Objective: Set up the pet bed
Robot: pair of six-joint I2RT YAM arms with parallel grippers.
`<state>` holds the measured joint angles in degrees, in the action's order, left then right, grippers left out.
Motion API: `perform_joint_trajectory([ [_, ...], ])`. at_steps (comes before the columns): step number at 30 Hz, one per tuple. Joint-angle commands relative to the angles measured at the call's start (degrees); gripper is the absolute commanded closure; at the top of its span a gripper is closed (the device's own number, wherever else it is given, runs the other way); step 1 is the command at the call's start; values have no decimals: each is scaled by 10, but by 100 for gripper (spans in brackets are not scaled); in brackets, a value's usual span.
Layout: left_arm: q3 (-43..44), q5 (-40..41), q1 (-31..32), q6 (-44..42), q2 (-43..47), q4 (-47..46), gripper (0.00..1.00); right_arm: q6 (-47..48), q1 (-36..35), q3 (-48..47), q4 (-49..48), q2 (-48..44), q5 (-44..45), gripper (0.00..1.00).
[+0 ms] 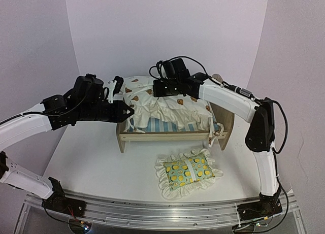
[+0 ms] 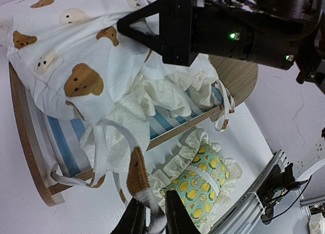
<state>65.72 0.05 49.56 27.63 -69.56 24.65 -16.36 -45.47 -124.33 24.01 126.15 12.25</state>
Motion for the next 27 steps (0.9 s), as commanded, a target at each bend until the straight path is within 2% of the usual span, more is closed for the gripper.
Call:
perform_joint_trajectory([
  [1, 26, -7, -1, 10, -6, 17, 83, -9, -4, -1, -20, 11, 8, 100],
  [5, 0, -8, -1, 19, -10, 10, 80, -7, -6, 0, -20, 18, 15, 100],
  [8, -26, -17, -1, 23, -8, -5, 72, -2, -7, -2, -20, 26, 23, 100],
  [14, -65, -31, -1, 21, -44, -84, 72, 2, -7, -9, -27, 54, 18, 100],
  [16, -66, -36, -1, 19, -61, -110, 70, 5, -7, -11, -40, 67, 16, 100],
  [18, -65, -45, -1, 18, -80, -135, 55, 10, -7, -12, -51, 79, 15, 100],
  [19, -60, -47, -1, 18, -87, -136, 42, 11, -7, -11, -55, 84, 17, 100],
  [20, -54, -42, -1, 15, -92, -131, 20, 13, -7, -10, -60, 89, 25, 100],
  [21, -49, -35, -1, 12, -95, -124, 5, 13, -7, -9, -64, 92, 37, 100],
  [22, -48, -22, -1, 10, -93, -117, 1, 14, -7, -7, -68, 95, 53, 100],
  [27, -22, 71, 0, 5, -71, -37, 0, 12, -7, -30, -81, 118, 109, 100],
])
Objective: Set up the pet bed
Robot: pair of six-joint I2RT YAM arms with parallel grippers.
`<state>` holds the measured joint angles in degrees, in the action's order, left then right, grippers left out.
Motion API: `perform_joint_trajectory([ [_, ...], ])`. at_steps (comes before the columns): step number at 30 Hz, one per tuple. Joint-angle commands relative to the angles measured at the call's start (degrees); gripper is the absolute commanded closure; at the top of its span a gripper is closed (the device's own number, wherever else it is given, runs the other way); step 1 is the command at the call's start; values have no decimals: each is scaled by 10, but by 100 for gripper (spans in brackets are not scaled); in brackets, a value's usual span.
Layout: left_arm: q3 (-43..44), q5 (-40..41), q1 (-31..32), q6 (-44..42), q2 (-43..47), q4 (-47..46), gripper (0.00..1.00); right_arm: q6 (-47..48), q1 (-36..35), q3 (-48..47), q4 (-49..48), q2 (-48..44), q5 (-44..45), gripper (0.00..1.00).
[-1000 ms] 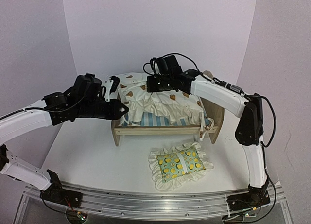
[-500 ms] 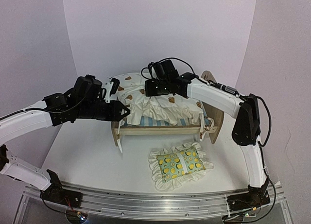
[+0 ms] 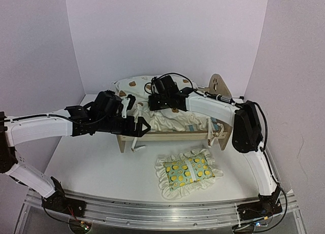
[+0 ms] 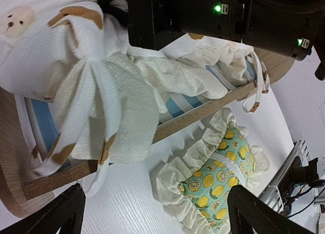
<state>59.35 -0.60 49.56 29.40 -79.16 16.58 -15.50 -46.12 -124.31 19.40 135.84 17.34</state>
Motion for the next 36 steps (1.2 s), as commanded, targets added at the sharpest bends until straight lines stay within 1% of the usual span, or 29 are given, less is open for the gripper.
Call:
perform_joint_trajectory([
  [1, 50, 98, 0, -12, 30, 64, 0, -2, -1, -37, -36, 26, 65, 100],
  [5, 66, 197, 0, -6, 52, 128, 1, -17, -6, -45, -55, 43, 69, 100],
  [8, 62, 248, -1, 0, 53, 145, 1, -3, -21, -45, -67, 55, 76, 100],
  [9, 60, 254, -1, 1, 48, 147, 3, 3, -26, -44, -69, 59, 86, 100],
  [12, 59, 253, -1, 5, 20, 142, 8, 9, -34, -31, -74, 64, 103, 100],
  [16, 60, 263, -2, 10, -17, 138, 15, 2, -35, -3, -77, 61, 97, 98],
  [20, 51, 254, -4, 9, -33, 123, 29, 7, -36, 27, -78, 37, 76, 91],
  [23, 40, 262, -8, 17, -38, 117, 35, 10, -36, 61, -78, 4, 73, 84],
  [25, 29, 261, -13, 18, -41, 107, 40, 10, -37, 84, -80, -19, 74, 82],
  [28, 17, 258, -21, 17, -43, 90, 43, 11, -36, 109, -81, -48, 71, 79],
  [31, 13, 262, -31, 17, -51, 87, 43, 13, -37, 126, -81, -73, 67, 76],
  [33, 7, 258, -36, 16, -57, 81, 42, 18, -37, 136, -82, -88, 65, 72],
  [35, -1, 246, -41, 13, -60, 69, 45, 21, -37, 146, -82, -103, 66, 67],
  [36, -5, 239, -42, 11, -60, 61, 49, 22, -37, 152, -82, -111, 67, 65],
])
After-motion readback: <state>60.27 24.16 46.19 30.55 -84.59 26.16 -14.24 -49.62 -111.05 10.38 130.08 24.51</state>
